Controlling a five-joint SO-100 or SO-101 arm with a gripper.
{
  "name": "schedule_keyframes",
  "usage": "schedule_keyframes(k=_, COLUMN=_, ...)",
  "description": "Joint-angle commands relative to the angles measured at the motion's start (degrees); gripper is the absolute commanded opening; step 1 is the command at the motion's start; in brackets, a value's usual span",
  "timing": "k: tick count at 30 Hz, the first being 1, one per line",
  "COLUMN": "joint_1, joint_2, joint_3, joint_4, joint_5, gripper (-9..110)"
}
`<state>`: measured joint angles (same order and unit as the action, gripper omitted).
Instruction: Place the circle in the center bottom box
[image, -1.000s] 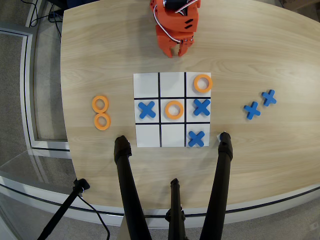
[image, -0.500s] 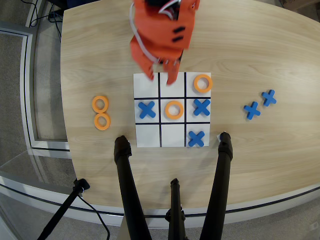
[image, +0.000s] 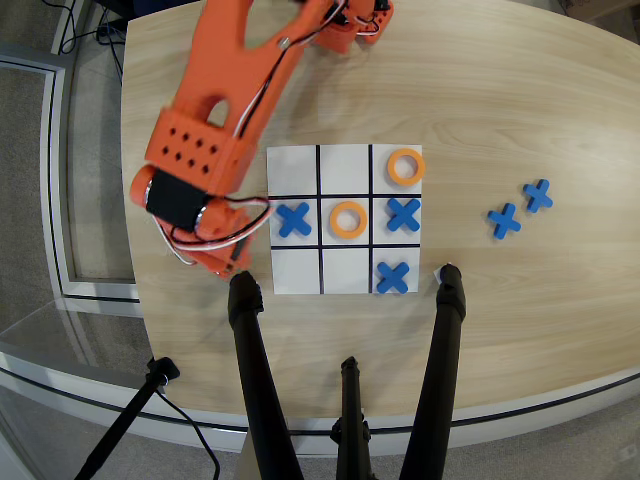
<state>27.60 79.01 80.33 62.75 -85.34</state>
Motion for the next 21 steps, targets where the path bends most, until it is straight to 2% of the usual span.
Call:
schedule_keyframes(k=1, joint_1=2.5, joint_2=-3.2, joint_3=-2.8, joint_4=-0.3, joint_5=-3.0, gripper=16)
schedule_keyframes(k=21, joint_1=7.1, joint_2=-11.3, joint_3=-3.2, joint_4=-2.3, joint_5=-8.3, gripper=16)
